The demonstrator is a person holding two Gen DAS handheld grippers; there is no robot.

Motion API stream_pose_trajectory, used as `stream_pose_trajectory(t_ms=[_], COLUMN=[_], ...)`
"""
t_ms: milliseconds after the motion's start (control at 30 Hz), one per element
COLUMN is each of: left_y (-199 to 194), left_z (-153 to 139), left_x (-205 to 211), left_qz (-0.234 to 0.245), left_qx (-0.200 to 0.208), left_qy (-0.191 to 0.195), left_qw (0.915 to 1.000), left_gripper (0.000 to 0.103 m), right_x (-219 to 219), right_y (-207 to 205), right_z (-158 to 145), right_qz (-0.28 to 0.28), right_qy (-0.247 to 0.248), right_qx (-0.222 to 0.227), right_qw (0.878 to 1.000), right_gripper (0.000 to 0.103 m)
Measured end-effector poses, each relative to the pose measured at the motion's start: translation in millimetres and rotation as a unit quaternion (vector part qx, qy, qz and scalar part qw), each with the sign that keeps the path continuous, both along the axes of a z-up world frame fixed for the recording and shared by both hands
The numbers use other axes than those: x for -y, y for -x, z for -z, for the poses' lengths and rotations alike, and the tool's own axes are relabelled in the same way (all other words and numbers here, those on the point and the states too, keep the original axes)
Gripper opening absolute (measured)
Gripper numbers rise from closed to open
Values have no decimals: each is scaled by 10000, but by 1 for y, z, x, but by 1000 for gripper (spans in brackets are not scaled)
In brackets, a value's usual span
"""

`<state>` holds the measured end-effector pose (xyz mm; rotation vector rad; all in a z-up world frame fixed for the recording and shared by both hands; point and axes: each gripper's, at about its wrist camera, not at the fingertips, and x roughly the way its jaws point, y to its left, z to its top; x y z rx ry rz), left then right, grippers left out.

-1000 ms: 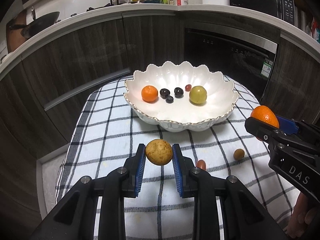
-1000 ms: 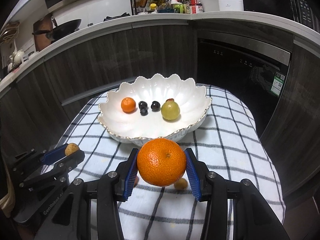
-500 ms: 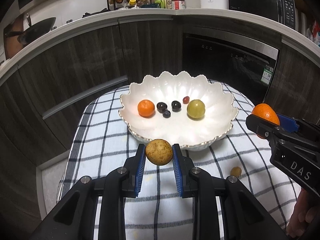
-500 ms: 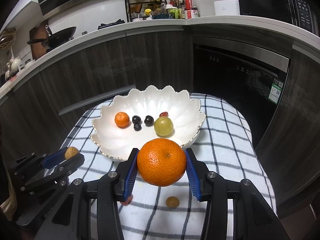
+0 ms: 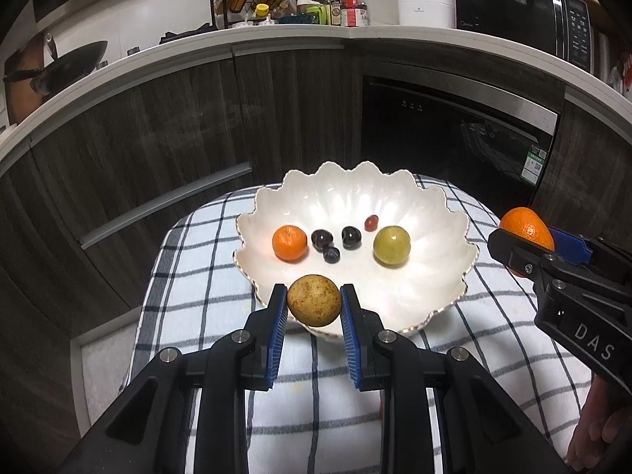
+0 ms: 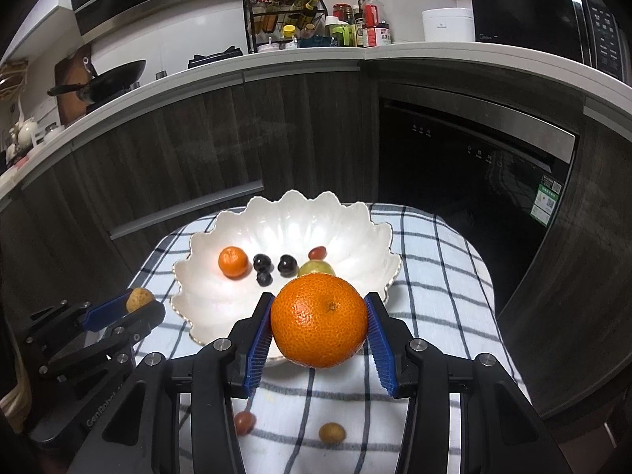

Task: Organize fruits
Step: 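Carry the mandarin in the right tool and potato-like fruit in the left tool over the bowl, then open the right tool dropping the mandarin while the left tool releases the potato-like fruit into the bowl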

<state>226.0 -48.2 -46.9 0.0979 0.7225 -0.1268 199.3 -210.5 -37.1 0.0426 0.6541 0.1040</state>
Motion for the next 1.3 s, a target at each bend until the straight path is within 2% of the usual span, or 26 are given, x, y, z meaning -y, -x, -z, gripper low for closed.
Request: stream_pose_trajectory(t_ms=[900,1133,1200,1267,1300], left_y=[-52,-59,-60,-60,-60], left_z=[18,25,27,27,27], left_x=[-1,-5,-6,-6,-6], left_qz=[-2,-39,-9,-21,-26], left_qx=[-208,-303,-354,-370,-366], left_qy=[-21,47,69,81,86], left_qw=[9998,9995,9993,9993,9993], left_gripper=[27,27,30,45,48], right_x=[-5,-7,-8,-8,-8], right_y=[-52,-65,-70,-73,-74], right_z=[13,24,28,32,33], right_qz=[18,3,-46,-75,-105], right_qy=[115,119,84,35,11], right_qx=[-190,-375,-507,-610,-663], right_qw=[9998,9992,9987,9981,9977], right_gripper=[47,47,47,47,47])
